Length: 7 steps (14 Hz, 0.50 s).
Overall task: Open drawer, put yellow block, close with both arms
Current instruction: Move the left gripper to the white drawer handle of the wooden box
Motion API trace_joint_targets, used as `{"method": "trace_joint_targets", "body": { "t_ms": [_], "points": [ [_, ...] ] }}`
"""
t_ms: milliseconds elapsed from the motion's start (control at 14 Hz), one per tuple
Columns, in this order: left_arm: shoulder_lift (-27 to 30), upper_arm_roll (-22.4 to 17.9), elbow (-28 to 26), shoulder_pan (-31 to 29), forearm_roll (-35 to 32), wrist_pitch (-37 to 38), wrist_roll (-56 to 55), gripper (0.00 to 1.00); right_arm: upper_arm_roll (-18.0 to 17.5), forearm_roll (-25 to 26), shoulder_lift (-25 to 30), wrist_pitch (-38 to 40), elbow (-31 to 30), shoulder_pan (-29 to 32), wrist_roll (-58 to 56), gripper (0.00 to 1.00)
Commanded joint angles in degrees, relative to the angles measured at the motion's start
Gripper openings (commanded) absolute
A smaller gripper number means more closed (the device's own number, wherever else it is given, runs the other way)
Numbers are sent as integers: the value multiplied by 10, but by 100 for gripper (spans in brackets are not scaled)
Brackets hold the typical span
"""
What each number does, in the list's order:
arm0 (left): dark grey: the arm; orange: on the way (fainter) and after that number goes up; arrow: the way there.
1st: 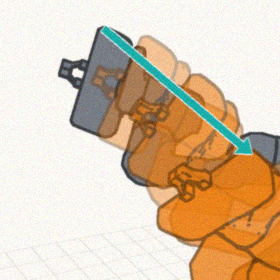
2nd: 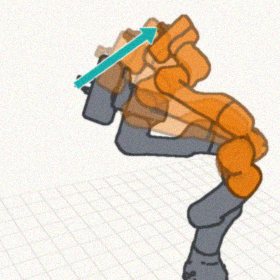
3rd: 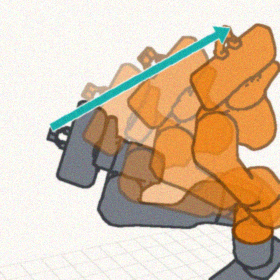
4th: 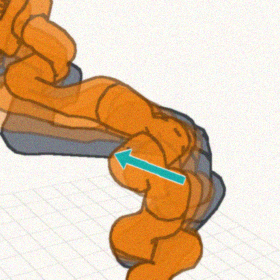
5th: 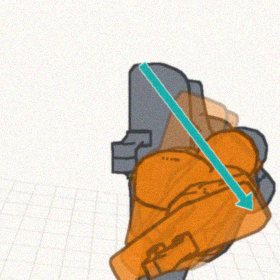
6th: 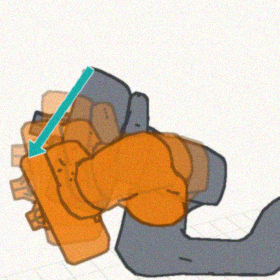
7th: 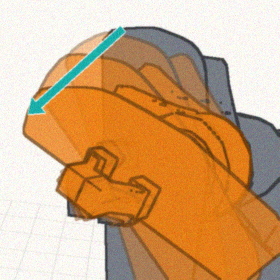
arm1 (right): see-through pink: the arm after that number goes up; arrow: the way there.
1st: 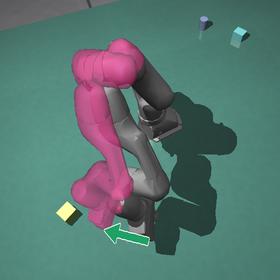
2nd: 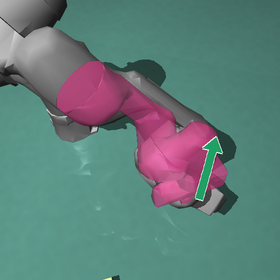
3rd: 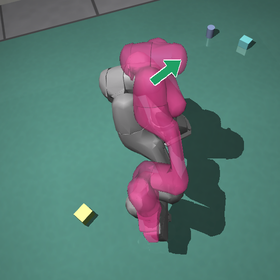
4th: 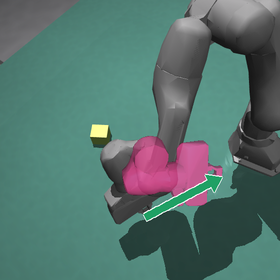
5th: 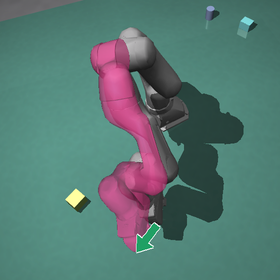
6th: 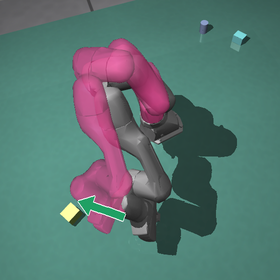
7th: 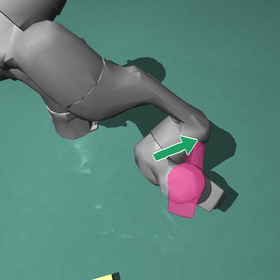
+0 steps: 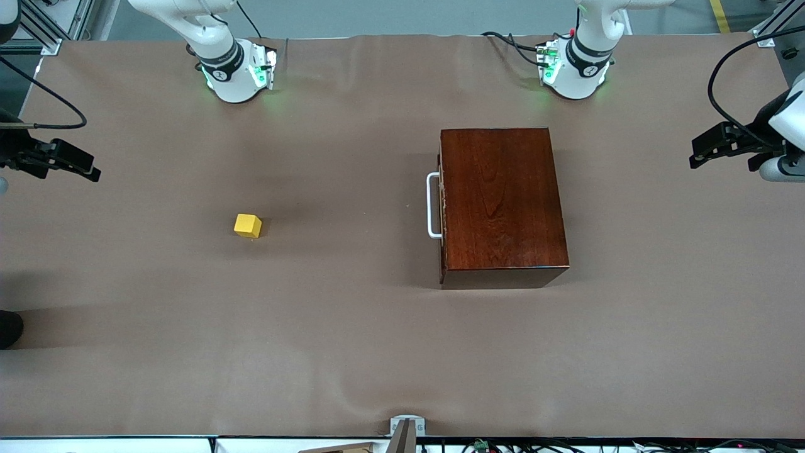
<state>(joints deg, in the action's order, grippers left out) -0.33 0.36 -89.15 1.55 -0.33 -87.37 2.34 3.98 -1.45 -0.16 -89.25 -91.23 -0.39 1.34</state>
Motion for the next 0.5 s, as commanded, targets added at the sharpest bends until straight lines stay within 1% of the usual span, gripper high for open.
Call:
{"method": "trace_joint_targets", "body": {
  "t_ms": [0,214,357,429],
  "points": [
    [-1,4,1,-1,-11,4,6,100,-4,6,5,5,1,2,-3,100],
    [-7,4,6,2,-2,4,0,100,-4,5,4,22,2,2,-3,100],
    [-19,4,25,6,15,15,-10,100,-4,5,4,22,2,2,-3,100],
    [-34,4,44,7,30,30,-21,100,-4,5,4,22,2,2,-3,100]
  ]
}}
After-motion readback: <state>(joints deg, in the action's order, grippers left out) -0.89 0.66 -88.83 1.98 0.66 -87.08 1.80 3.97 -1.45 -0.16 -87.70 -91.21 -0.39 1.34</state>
